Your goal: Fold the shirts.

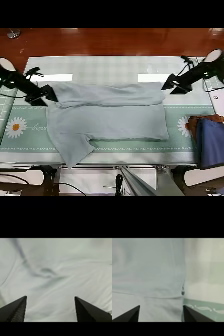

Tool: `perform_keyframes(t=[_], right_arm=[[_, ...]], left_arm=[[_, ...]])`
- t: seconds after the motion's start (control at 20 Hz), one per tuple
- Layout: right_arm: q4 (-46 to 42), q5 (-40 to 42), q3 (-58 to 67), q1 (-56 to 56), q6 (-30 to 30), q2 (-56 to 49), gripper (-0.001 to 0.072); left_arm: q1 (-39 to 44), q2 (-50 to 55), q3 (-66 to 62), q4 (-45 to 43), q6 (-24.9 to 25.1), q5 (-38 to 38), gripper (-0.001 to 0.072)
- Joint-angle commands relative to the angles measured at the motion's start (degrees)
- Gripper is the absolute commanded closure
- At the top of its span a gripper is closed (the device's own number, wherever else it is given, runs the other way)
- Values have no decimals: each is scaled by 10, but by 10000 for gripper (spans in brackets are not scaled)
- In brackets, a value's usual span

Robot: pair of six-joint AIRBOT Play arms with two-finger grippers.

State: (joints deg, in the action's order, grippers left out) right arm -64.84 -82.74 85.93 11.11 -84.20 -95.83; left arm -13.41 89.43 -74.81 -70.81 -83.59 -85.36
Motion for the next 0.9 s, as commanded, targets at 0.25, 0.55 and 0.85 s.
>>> perform_keyframes(t=[0.25, 0.55, 0.85], right_arm=[[66, 189, -342, 35, 24, 320, 86], [141, 243, -527, -23, 64, 410, 86], [173, 254, -520, -7, 66, 410, 86]], left_arm=[[-159, -254, 392, -7, -16, 66, 5], [-216, -330, 522, 111, 59, 103, 5], [-123, -329, 562, 149, 59, 174, 6]])
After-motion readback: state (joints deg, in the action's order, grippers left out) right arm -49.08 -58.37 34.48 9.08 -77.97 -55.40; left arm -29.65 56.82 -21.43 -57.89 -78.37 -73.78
